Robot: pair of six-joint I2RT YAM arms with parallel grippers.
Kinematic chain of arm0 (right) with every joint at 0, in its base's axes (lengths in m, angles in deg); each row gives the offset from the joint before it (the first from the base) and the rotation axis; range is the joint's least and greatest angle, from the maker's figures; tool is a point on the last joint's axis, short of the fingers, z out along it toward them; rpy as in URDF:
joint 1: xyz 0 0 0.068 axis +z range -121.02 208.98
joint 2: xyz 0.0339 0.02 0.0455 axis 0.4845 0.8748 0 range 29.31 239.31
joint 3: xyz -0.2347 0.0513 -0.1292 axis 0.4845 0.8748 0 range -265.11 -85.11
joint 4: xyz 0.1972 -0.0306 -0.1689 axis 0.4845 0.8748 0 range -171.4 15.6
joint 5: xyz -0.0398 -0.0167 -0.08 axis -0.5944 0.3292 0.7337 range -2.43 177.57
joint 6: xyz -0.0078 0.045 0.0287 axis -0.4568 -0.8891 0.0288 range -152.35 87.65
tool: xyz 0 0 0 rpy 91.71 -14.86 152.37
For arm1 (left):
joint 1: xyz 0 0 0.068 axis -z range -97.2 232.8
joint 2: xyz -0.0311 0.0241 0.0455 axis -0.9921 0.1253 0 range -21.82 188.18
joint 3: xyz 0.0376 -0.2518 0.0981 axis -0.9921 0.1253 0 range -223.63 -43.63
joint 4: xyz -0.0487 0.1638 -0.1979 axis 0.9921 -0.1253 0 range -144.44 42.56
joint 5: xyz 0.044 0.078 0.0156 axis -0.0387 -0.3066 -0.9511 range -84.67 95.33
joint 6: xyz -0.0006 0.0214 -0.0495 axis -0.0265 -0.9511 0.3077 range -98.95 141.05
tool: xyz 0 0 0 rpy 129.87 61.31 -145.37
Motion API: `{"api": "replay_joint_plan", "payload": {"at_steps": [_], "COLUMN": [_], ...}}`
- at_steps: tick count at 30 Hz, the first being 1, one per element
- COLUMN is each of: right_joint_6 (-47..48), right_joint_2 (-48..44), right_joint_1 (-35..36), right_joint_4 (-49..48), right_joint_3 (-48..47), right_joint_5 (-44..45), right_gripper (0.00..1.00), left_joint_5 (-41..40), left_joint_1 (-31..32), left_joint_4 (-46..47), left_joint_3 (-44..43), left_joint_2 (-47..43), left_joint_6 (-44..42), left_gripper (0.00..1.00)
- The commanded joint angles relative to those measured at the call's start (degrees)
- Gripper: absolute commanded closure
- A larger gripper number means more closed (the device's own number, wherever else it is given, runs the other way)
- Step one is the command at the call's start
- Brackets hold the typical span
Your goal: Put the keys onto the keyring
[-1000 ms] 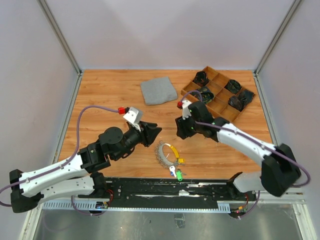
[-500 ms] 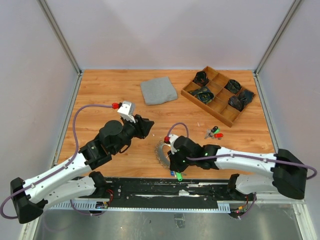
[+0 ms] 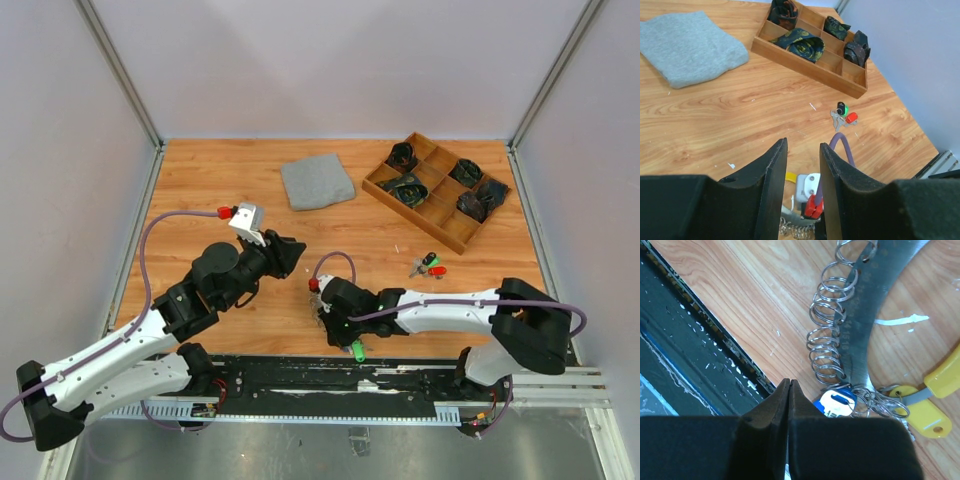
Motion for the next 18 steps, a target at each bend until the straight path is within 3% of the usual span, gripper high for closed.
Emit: {"api": "replay_joint_plan", "payload": {"at_steps": [1,7,18], "right_joint_6": [-0.14,-1.16,-4.33], "right_joint_2": [2.73,3.7,-4.05], "right_joint_1": [2.21,4.35,1.66], "right_joint_4": [3.35,8.41,10.49], "right_joint_3": [-2.77,-2.36,5.05], "right_joint_5": [4.44,10.56,16.02], "right_gripper": [0.99,0.99,0.99], "left_joint_5": [0.59,1.0,1.9], "left_joint_1": [-0.36,-0.35,-0.31], "left_joint_4": [1.06,1.17,2.55], "left_joint_3": [0.61,0.78,1.22], "left_joint_2": [0.28,0.52,1.51], "left_joint_6": [0.58,0.59,0.93], "left_gripper": [0.62,0.62,0.62]}}
